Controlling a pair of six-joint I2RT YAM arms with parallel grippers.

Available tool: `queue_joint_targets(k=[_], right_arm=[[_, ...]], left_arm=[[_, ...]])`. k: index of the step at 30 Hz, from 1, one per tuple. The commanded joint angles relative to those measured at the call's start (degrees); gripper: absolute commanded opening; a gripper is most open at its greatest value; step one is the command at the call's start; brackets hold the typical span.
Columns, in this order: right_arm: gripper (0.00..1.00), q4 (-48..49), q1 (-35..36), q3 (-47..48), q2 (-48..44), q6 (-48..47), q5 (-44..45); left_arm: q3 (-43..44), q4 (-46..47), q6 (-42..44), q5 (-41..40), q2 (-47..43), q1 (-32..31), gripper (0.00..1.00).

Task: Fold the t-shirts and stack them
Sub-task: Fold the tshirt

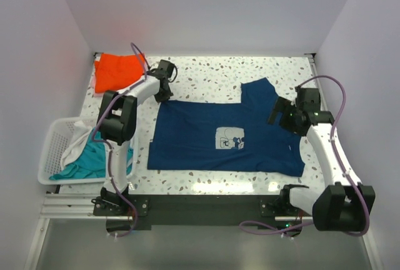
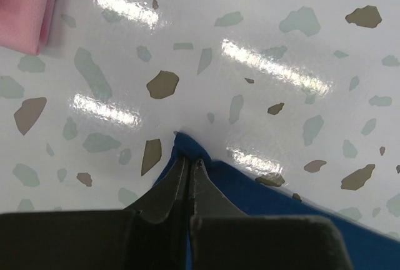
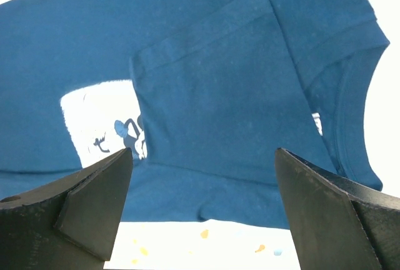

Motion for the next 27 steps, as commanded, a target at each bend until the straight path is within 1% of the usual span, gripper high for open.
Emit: queue_joint_targets(k=[1,4,5,6,8,9,10,11,12,13,14,15,16,17,19,20,23,24,27], right_arm=[[0.99,6.1,-0.1,4.5,5.2,1.7,-0.8],[0.99,8.7,-0.1,10.9,12.7,2.3,1.3],[0.99,9.0,-0.2,14.8,14.7,2.5,2.9],[0.99,9.2,-0.2,16.8,19.1,2.3,3.1],[0.99,12.5,-0.1,19.8,23.4,2.1,3.6],[0.98,12.6,-0.1,23.2,26.1,2.0,3.6],[0.98,12.0,0.0,25.6,31.3,2.4,3.6],[0.98,10.0,-0.1,30.6,34.3,2.4,3.6],[0.98,9.2,0.2,33.2,36.8,1.8,3.6],[0.98,8.8,0.3,35.5,39.0,1.6,4.5],[0.98,8.5,0.4,39.8,43.3,1.1,5.0],[0.98,8.4,0.8,41.9,45.3,0.7,6.1],[0.98,7.8,0.7,44.2,49.4,0.3,8.0],[0.98,7.7,1.0,48.4,51.2,-0.5,9.5],[0.97,6.7,1.1,52.7,55.3,-1.0,11.0],[0.97,6.1,1.1,57.1,59.2,-1.3,11.3],[0.95,4.2,1.5,65.6,64.5,-3.2,13.8],[0.94,4.4,3.6,67.1,67.1,-4.6,14.9],[0.92,4.3,5.8,72.7,72.3,-7.7,20.0]], left_arm=[[-2.8,2.4,1.6,3.6,-1.5,0.5,0.0],[-3.8,3.0,1.9,3.3,-2.8,0.5,0.0],[-4.3,3.3,1.8,3.2,-3.2,0.6,0.0],[-5.2,4.2,1.8,3.2,-3.7,0.6,0.0],[-6.0,5.1,2.0,3.8,-4.9,0.6,0.0],[-6.3,5.7,2.0,4.0,-5.1,0.5,0.0],[-6.4,5.8,2.1,4.0,-5.3,0.5,0.0],[-6.4,5.8,2.4,4.1,-5.3,0.6,0.0],[-6.1,5.4,2.3,4.0,-5.4,0.6,0.0],[-6.0,5.2,2.4,3.7,-5.6,0.6,0.0],[-6.1,5.3,2.7,3.5,-5.8,0.6,0.0],[-6.1,5.6,2.8,3.4,-5.9,0.6,0.0],[-6.1,5.5,3.1,3.4,-6.2,0.6,0.0],[-6.2,5.7,3.1,3.7,-6.4,0.6,0.0],[-6.3,5.8,3.1,3.9,-6.6,0.6,0.0],[-6.4,5.9,3.1,4.2,-6.6,0.6,0.0],[-6.5,6.3,3.1,4.6,-6.6,0.5,0.0],[-6.5,6.3,3.1,4.5,-6.6,0.6,0.0],[-6.5,6.3,3.1,4.4,-6.6,0.6,0.0]])
